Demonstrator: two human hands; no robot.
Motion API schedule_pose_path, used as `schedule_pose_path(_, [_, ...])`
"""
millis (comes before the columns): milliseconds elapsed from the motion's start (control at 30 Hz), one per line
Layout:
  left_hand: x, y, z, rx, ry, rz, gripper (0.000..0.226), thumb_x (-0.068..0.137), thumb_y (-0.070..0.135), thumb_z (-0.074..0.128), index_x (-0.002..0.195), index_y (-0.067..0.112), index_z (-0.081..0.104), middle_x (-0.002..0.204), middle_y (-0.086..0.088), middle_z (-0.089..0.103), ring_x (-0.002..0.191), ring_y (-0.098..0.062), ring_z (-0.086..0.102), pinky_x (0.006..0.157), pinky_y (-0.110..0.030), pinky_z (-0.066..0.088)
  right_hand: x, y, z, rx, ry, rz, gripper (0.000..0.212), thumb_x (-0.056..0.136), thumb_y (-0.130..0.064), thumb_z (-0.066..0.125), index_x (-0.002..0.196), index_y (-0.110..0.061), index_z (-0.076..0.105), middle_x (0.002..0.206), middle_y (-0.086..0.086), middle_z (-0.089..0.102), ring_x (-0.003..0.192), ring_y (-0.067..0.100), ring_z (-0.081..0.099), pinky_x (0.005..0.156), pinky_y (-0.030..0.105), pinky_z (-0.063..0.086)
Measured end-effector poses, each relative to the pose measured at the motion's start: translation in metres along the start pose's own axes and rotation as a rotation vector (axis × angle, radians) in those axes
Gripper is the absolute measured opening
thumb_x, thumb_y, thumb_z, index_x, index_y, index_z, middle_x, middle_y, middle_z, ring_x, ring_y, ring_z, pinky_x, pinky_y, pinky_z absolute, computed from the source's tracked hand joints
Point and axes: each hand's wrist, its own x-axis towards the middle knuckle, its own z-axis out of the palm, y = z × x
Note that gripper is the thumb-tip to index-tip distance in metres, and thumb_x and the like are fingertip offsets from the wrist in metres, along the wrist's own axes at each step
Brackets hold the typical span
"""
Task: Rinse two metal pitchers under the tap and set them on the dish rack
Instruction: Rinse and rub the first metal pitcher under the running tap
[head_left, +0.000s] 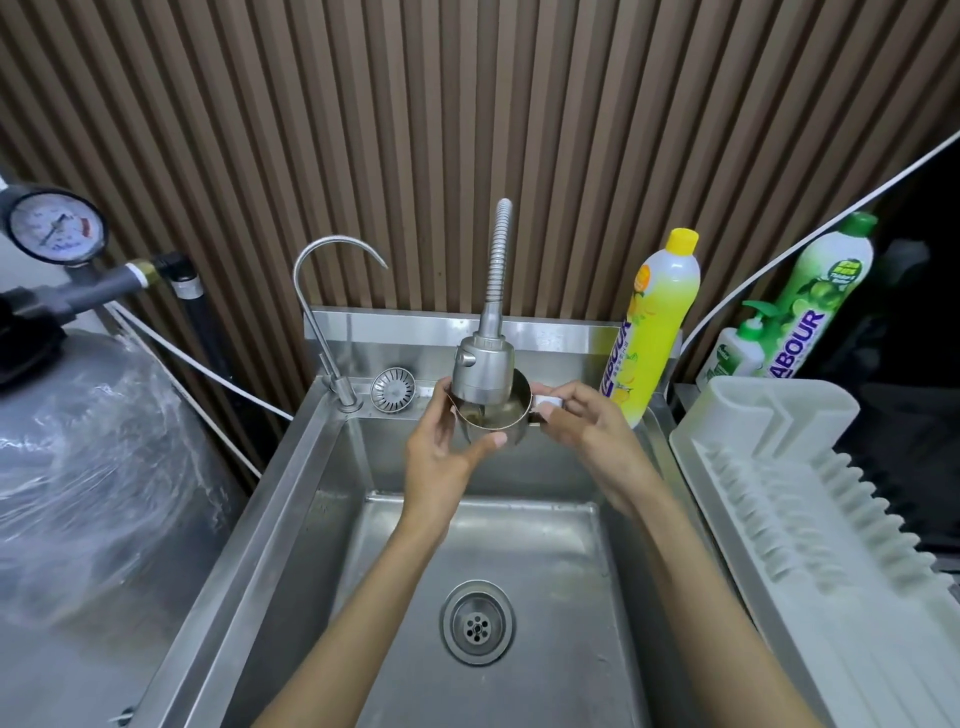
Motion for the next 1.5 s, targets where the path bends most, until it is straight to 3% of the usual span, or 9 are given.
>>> schedule_pose_path(100, [0.000, 0.006, -0.007, 0.167, 0.027, 0.108, 0.074, 0.059, 0.000, 0.080, 0.108, 0.046, 0.049, 0.102, 0.036, 0.060, 0.103, 0.019, 0.052, 0.087, -0.002, 0.038, 0.004, 0.014, 0.009, 0.230, -0.064, 0.071, 0.014, 0.091, -0.005, 0.053, 0.078, -0.008, 0.053, 0.114, 0.013, 0.064, 0.101, 0.022, 0.061, 0.102, 0.039, 0.045])
schedule_pose_path(267, [-0.004, 0.017, -0.024, 0.350, 0.016, 0.210, 0.062, 0.054, 0.041, 0.081, 0.111, 0.043, 0.055, 0.110, 0.017, 0.066, 0.108, -0.001, 0.059, 0.094, -0.019, 0.045, -0.001, 0.017, 0.018, 0.204, -0.090, 0.117, 0.013, 0.090, -0.010, 0.056, 0.078, -0.008, 0.059, 0.087, 0.008, 0.071, 0.085, 0.019, 0.069, 0.079, 0.036, 0.058])
schedule_pose_path(433, [-0.004, 0.018, -0.030, 0.470, 0.028, 0.113, 0.038, 0.047, 0.060, 0.074, 0.080, 0.054, 0.055, 0.082, 0.011, 0.070, 0.082, -0.005, 0.064, 0.081, -0.020, 0.050, -0.010, 0.010, 0.016, 0.099, -0.041, 0.197, 0.014, 0.087, -0.014, 0.061, 0.080, -0.002, 0.059, 0.091, 0.017, 0.071, 0.077, 0.024, 0.073, 0.060, 0.035, 0.060])
schedule_pose_path(567, [-0.006, 0.012, -0.027, 0.332, -0.061, -0.050, 0.032, 0.065, 0.025, 0.082, 0.088, 0.036, 0.063, 0.070, 0.023, 0.068, 0.070, 0.014, 0.063, 0.068, -0.002, 0.046, -0.017, -0.007, 0.008, -0.101, 0.035, 0.186, 0.019, 0.083, -0.017, 0.067, 0.071, -0.005, 0.059, 0.081, 0.014, 0.069, 0.068, 0.025, 0.072, 0.055, 0.036, 0.060])
schedule_pose_path(867, [-0.010, 0.002, -0.013, 0.057, -0.238, -0.137, 0.051, 0.077, -0.004, 0.068, 0.123, 0.011, 0.055, 0.117, 0.000, 0.066, 0.102, 0.000, 0.063, 0.083, -0.010, 0.048, -0.031, -0.036, 0.000, -0.701, 0.173, -0.132, 0.030, 0.081, -0.021, 0.068, 0.057, -0.024, 0.050, 0.068, -0.003, 0.064, 0.080, 0.022, 0.064, 0.077, 0.036, 0.049])
schedule_pose_path(1033, [-0.007, 0.011, -0.007, 0.049, -0.100, 0.034, 0.065, 0.070, -0.009, 0.071, 0.116, 0.032, 0.050, 0.117, 0.017, 0.060, 0.108, 0.009, 0.056, 0.094, -0.007, 0.042, -0.017, -0.025, 0.002, -0.223, 0.093, -0.091, 0.020, 0.085, -0.008, 0.063, 0.068, -0.013, 0.054, 0.099, -0.003, 0.070, 0.081, -0.002, 0.065, 0.083, 0.024, 0.052])
schedule_pose_path(1200, [-0.004, 0.025, -0.017, 0.345, -0.002, 0.266, 0.063, 0.066, 0.019, 0.078, 0.122, 0.026, 0.051, 0.118, 0.012, 0.061, 0.115, -0.003, 0.055, 0.100, -0.020, 0.040, -0.001, -0.006, 0.017, 0.207, -0.039, 0.031, 0.021, 0.090, -0.004, 0.053, 0.071, -0.010, 0.051, 0.103, 0.007, 0.066, 0.096, 0.016, 0.064, 0.094, 0.037, 0.050])
schedule_pose_path(1333, [-0.013, 0.037, -0.016, 0.635, 0.074, 0.394, 0.068, 0.070, 0.016, 0.080, 0.130, 0.013, 0.049, 0.119, 0.008, 0.053, 0.108, 0.002, 0.047, 0.091, 0.001, 0.030, 0.003, 0.007, 0.030, 0.581, -0.158, 0.197, 0.020, 0.091, 0.001, 0.046, 0.073, -0.008, 0.051, 0.092, 0.015, 0.062, 0.092, 0.026, 0.062, 0.089, 0.038, 0.054])
schedule_pose_path(1500, [-0.019, 0.036, -0.012, 0.830, 0.118, 0.330, 0.070, 0.074, 0.033, 0.075, 0.133, 0.011, 0.045, 0.121, -0.003, 0.052, 0.116, -0.020, 0.043, 0.091, -0.013, 0.028, -0.006, 0.014, 0.031, 0.408, -0.117, 0.258, 0.015, 0.091, -0.009, 0.046, 0.078, -0.009, 0.054, 0.077, 0.006, 0.067, 0.073, 0.018, 0.068, 0.078, 0.041, 0.058])
